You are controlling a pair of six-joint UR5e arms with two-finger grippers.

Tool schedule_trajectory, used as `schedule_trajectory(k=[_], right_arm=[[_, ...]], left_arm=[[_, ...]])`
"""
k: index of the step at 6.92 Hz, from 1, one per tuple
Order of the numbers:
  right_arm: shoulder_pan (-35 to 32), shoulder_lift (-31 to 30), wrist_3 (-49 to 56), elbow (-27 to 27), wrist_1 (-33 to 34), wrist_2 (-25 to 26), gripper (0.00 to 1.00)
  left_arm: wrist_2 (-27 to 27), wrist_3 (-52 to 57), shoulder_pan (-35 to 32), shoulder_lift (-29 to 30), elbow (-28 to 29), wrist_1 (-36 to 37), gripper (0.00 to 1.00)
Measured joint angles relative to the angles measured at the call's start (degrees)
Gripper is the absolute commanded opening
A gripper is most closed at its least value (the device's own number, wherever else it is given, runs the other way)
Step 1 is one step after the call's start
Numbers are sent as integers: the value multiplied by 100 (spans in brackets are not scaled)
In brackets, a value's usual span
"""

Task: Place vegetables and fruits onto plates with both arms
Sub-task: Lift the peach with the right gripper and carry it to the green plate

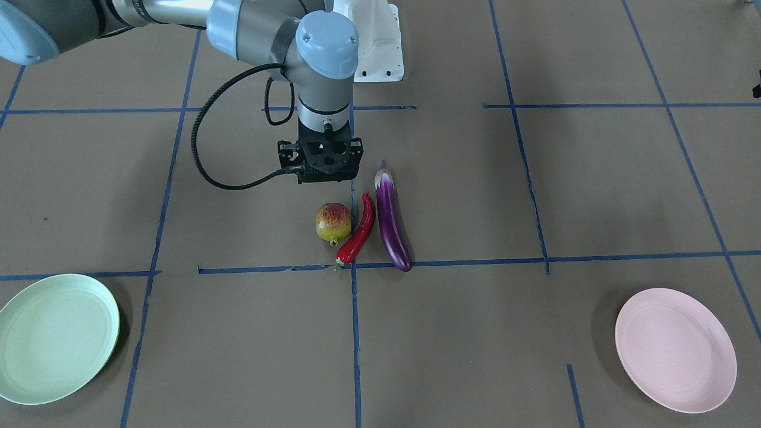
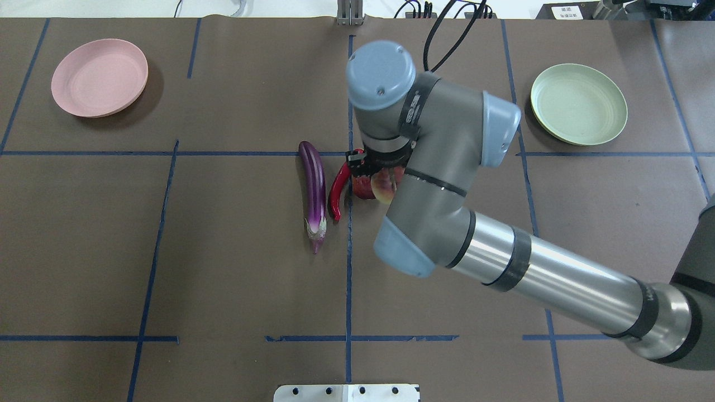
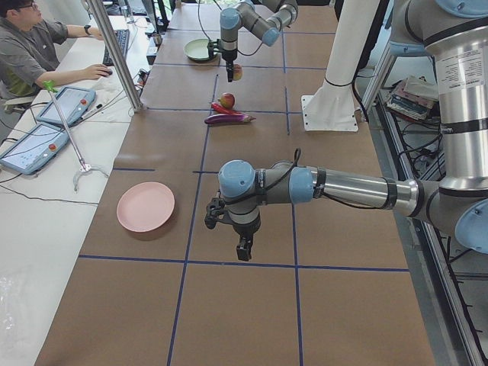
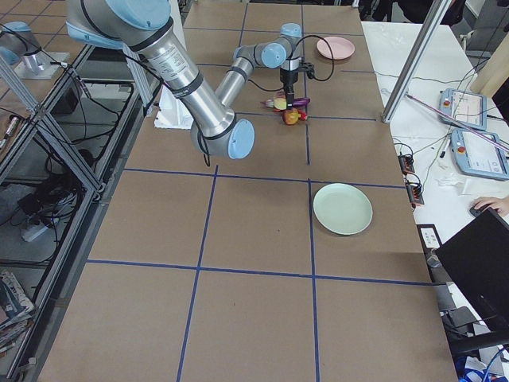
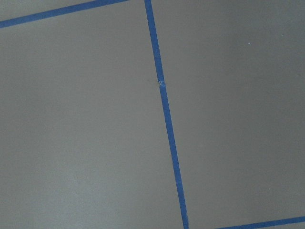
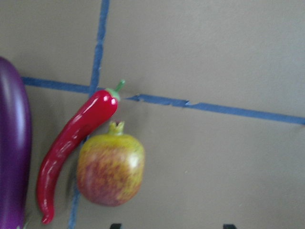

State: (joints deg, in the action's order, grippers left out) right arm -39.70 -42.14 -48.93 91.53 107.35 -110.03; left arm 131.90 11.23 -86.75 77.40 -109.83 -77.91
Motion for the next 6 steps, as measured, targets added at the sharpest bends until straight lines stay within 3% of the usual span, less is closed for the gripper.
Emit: schedule_trajectory(k=[2, 3, 6], right_arm=[[-1006, -413, 1573, -235, -129, -447, 10], [-1436, -659, 2312, -602, -522, -628, 10], [-2224, -1145, 3712, -2440, -2637, -965, 14]], left_arm=[[-5, -6, 12, 12, -6, -36, 100], [-6, -6, 19, 17, -8, -44, 100], [-6, -7, 76, 21, 0, -48, 100]])
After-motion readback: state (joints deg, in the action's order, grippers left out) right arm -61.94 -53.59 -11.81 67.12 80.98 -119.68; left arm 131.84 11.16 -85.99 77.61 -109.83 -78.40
